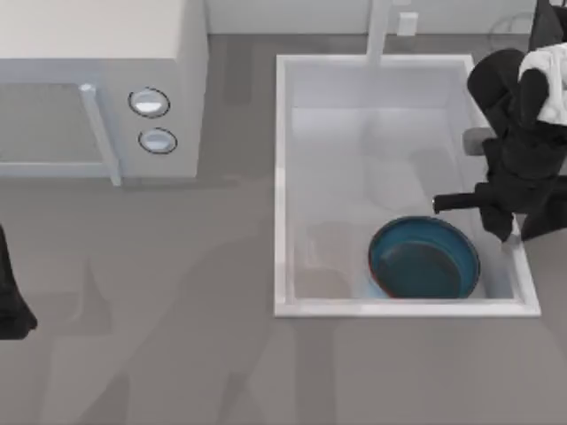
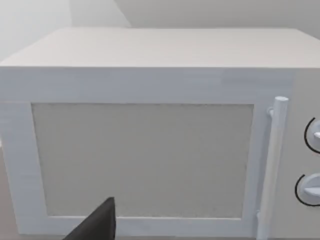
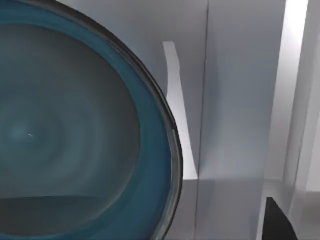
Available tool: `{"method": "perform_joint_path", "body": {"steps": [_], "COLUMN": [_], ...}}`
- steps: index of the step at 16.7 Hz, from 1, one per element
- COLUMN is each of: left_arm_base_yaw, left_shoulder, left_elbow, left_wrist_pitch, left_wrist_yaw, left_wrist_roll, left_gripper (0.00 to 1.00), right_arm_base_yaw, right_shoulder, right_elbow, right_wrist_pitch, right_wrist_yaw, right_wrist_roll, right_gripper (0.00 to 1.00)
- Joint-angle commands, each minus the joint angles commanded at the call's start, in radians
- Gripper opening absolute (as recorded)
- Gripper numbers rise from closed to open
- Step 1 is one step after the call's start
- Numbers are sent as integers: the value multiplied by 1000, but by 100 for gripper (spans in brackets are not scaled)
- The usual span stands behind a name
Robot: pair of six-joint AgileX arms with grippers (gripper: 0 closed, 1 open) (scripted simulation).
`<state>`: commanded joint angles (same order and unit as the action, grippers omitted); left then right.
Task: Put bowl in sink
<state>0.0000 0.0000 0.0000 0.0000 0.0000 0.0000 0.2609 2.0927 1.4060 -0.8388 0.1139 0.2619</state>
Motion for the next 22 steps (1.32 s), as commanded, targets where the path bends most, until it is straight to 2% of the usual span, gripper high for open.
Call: {"method": "perform_joint_path", "body": {"steps": [7, 10, 17, 22], "left_arm_base_yaw": [0, 0, 0, 0], "left_shoulder": [0, 0, 0, 0], "left_elbow": [0, 0, 0, 0], "left_wrist_pitch": [0, 0, 0, 0], "left_wrist_yaw": [0, 0, 0, 0], "left_wrist_roll": [0, 0, 0, 0], "left_gripper": [100, 100, 100, 100], "right_arm_base_yaw": [-3, -5, 2, 173], "right_shoulder": [-73, -110, -118, -117], "right_elbow": [282, 375, 388, 324], "right_wrist_pitch": [-390, -497, -509, -425], "right_wrist_yaw": [0, -1, -2, -56], "right_wrist_roll": [-2, -5, -6, -25], "right_gripper": [0, 0, 0, 0]}}
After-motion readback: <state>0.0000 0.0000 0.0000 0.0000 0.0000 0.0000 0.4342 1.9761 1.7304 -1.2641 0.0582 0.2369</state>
